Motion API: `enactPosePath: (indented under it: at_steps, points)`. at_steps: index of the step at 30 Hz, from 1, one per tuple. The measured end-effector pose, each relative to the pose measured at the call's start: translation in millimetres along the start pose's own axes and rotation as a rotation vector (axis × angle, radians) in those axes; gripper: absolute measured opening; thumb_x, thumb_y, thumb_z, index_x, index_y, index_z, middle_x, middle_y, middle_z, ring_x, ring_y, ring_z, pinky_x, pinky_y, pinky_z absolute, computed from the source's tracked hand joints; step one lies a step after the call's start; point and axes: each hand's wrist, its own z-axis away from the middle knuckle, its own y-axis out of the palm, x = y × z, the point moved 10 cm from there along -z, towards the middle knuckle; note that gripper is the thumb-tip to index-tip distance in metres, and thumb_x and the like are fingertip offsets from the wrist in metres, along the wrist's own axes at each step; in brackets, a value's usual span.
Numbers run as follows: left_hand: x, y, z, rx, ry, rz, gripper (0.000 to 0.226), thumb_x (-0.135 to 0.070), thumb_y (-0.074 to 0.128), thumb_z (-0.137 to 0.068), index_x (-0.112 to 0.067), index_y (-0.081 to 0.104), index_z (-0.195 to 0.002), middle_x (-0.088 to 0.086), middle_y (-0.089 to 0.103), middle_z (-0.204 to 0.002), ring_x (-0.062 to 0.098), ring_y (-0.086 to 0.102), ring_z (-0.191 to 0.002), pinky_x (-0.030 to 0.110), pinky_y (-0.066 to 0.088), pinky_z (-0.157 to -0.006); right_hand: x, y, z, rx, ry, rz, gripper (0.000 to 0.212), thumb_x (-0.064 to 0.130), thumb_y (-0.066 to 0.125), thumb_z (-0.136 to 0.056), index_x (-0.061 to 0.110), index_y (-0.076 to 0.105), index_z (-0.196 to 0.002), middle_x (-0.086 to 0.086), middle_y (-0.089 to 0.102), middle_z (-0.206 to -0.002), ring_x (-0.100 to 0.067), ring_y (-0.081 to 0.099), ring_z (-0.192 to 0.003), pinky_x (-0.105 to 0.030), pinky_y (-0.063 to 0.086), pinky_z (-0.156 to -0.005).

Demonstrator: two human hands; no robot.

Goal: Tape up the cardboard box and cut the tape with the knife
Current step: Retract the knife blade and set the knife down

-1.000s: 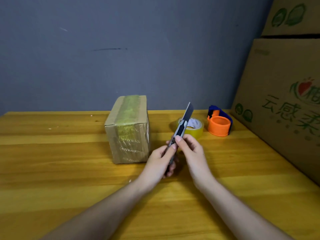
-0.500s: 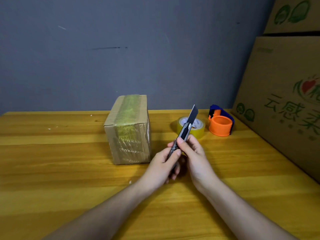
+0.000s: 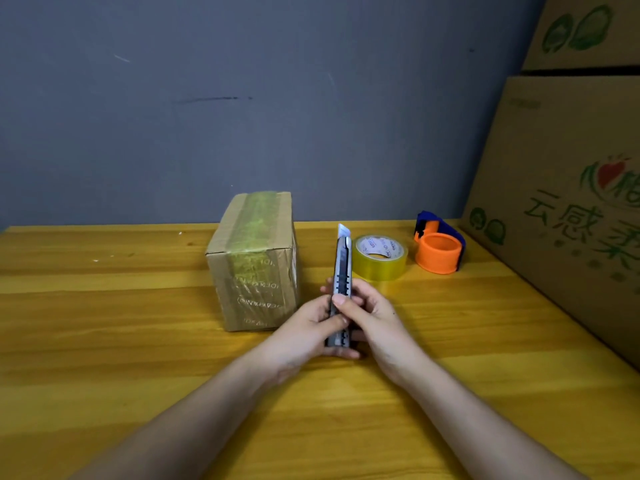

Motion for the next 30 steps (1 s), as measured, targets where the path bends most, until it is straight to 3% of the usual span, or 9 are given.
enactPosePath:
  at_steps: [5, 8, 12, 15, 19, 21, 27, 30]
  points:
    - [2, 0, 1, -0.001, -0.016, 0.018, 0.023, -0.007, 0.043, -0.098, -0.013, 0.057, -0.115, 0.002, 0.069, -0.100, 0.020, 0.071, -0.081, 0.026, 0.058, -0.058, -6, 0, 0, -0.008, 0.047, -0.045, 0.012, 0.016, 0.054, -0.093, 0.019, 0.060, -0.103, -0.006, 0.068, -0.094, -0.010, 0.067, -0.078, -0.026, 0.057, -0.061]
    - [2, 1, 0, 0.015, 0.002, -0.022, 0.024, -0.008, 0.042, -0.098, -0.015, 0.054, -0.118, -0.004, 0.070, -0.098, 0.016, 0.072, -0.083, 0.027, 0.060, -0.063, -6, -2, 0, -0.011, 0.033, -0.059, 0.011, 0.015, 0.054, -0.093, 0.020, 0.061, -0.100, -0.007, 0.070, -0.098, -0.014, 0.068, -0.084, -0.026, 0.056, -0.065]
    - [3, 3, 0, 0.074, -0.007, -0.016, 0.031, 0.004, 0.042, -0.096, -0.018, 0.054, -0.114, -0.004, 0.069, -0.101, 0.015, 0.072, -0.086, 0.029, 0.059, -0.075, -9, 1, -1, 0.058, 0.056, -0.061, 0.022, 0.008, 0.056, -0.091, 0.015, 0.059, -0.112, -0.005, 0.071, -0.111, -0.014, 0.069, -0.091, -0.028, 0.056, -0.066]
    - [4, 4, 1, 0.107, -0.023, -0.029, 0.041, 0.014, 0.041, -0.092, -0.019, 0.052, -0.115, -0.006, 0.069, -0.100, 0.015, 0.071, -0.086, 0.030, 0.058, -0.081, -10, 3, -2, 0.110, 0.070, -0.031, 0.030, 0.004, 0.059, -0.088, 0.022, 0.059, -0.113, -0.007, 0.067, -0.118, -0.017, 0.067, -0.096, -0.028, 0.056, -0.064]
    - [4, 5, 0, 0.130, -0.033, -0.043, 0.047, 0.020, 0.041, -0.089, -0.018, 0.049, -0.117, -0.009, 0.068, -0.096, 0.011, 0.070, -0.083, 0.028, 0.058, -0.081, -12, 3, -4, 0.135, 0.047, 0.000, 0.038, -0.002, 0.060, -0.086, 0.025, 0.058, -0.112, -0.013, 0.063, -0.123, -0.024, 0.063, -0.104, -0.036, 0.054, -0.077]
    - [4, 4, 0, 0.126, -0.030, -0.053, 0.048, 0.020, 0.041, -0.089, -0.017, 0.048, -0.117, -0.009, 0.066, -0.098, 0.010, 0.070, -0.083, 0.028, 0.058, -0.082, -11, 4, -4, 0.154, 0.032, -0.001, 0.041, -0.005, 0.060, -0.085, 0.025, 0.056, -0.113, -0.013, 0.063, -0.124, -0.023, 0.063, -0.105, -0.036, 0.054, -0.082]
    - [3, 3, 1, 0.111, -0.028, -0.023, 0.045, 0.018, 0.043, -0.089, -0.019, 0.049, -0.113, -0.004, 0.064, -0.104, 0.011, 0.071, -0.082, 0.029, 0.058, -0.082, -13, 3, -5, 0.165, 0.027, 0.022, 0.043, -0.001, 0.066, -0.081, 0.024, 0.056, -0.114, -0.016, 0.062, -0.122, -0.019, 0.063, -0.101, -0.036, 0.055, -0.080]
    - [3, 2, 0, 0.078, -0.004, -0.009, 0.038, 0.011, 0.045, -0.092, -0.016, 0.042, -0.118, -0.001, 0.066, -0.101, 0.015, 0.072, -0.079, 0.028, 0.059, -0.076, -11, -5, -7, 0.089, 0.006, 0.030, 0.039, 0.002, 0.068, -0.081, 0.021, 0.058, -0.113, -0.007, 0.066, -0.113, -0.010, 0.064, -0.100, -0.026, 0.055, -0.079]
